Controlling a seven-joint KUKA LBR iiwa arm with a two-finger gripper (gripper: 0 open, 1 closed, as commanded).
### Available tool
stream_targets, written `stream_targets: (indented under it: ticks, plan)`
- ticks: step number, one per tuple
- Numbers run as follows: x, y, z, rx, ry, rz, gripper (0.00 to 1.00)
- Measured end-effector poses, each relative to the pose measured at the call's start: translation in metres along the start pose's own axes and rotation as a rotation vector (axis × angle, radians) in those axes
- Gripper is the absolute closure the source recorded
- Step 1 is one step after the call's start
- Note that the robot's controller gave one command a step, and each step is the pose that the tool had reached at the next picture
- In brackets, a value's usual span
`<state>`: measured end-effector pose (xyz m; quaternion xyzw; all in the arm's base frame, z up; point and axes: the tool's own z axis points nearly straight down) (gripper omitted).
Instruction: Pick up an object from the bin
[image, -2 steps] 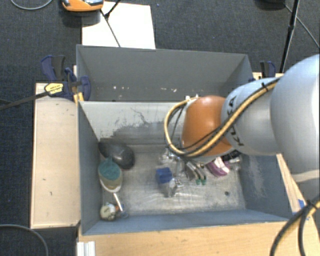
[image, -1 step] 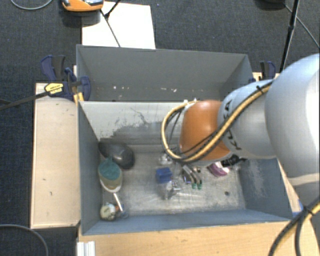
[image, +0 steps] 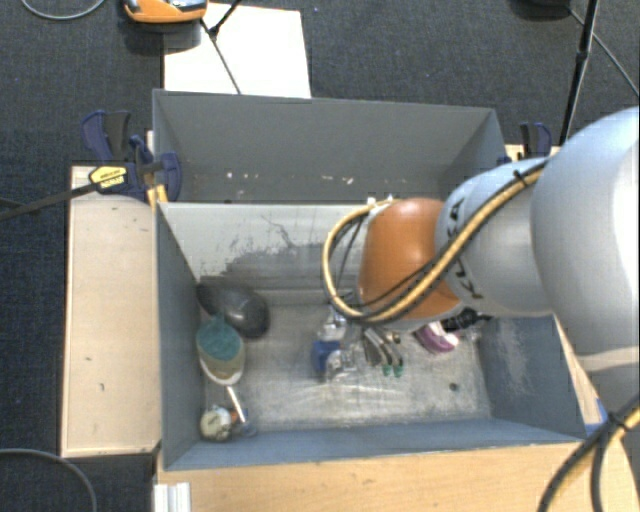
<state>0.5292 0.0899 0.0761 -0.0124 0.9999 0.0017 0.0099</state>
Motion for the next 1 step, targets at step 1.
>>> stream_targets:
  ticks: [1]
  plan:
    - [-0.0049, 0.0005, -0.1186, 0.001, 0.009, -0.001, 1.0]
